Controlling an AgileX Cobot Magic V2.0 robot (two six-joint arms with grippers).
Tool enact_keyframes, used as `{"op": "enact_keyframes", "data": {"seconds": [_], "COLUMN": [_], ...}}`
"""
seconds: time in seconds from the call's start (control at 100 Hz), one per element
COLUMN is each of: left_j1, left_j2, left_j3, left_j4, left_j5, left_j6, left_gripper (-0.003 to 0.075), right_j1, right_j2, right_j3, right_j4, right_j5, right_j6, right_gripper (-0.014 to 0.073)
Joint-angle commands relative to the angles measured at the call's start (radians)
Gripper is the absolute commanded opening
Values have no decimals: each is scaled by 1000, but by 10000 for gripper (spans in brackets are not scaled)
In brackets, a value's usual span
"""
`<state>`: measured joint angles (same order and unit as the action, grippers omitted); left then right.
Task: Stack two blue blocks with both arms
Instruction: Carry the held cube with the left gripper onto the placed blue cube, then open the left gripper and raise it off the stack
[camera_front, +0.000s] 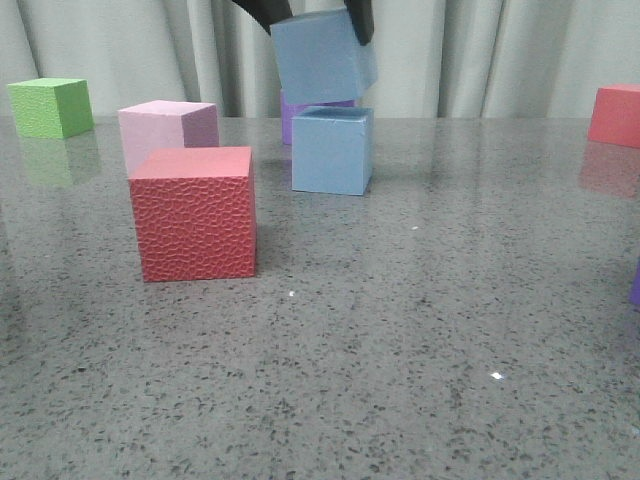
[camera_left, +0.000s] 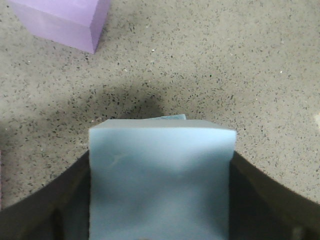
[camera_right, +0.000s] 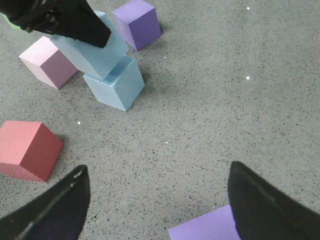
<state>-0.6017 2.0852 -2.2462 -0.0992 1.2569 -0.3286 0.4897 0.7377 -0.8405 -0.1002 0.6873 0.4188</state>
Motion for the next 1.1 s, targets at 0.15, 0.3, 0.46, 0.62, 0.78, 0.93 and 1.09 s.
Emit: {"op": "enact_keyframes", "data": {"seconds": [0.15, 0.3, 0.46, 0.62, 0.78, 0.93, 1.09], "left_j1": [-14, -14, -14, -14, -14, -14, -14], "left_j2": [-48, -45, -45, -45, -45, -45, -56], "left_j3": [-35, -35, -37, -37, -51, -87, -103], "left_j4": [-17, -11, -11, -11, -11, -11, -11], "left_j5": [10, 7, 7, 7, 6, 11, 11], "left_j6": [-14, -14, -14, -14, -14, -14, -14], "left_gripper": [232, 242, 386, 506, 506, 505, 505], "right_j1": [-2, -2, -2, -2, -2, -2, -2], "right_j2": [-4, -4, -4, -4, -4, -4, -4], "right_j3": [-24, -24, -24, -24, -24, -24, -24], "right_j4": [-19, -19, -19, -19, -19, -19, -19], "right_j5": [-73, -73, -73, -73, -73, -73, -73], "right_j6": [-8, -8, -8, -8, -8, -8, -8], "right_gripper": [569, 569, 569, 569, 569, 569, 569]}}
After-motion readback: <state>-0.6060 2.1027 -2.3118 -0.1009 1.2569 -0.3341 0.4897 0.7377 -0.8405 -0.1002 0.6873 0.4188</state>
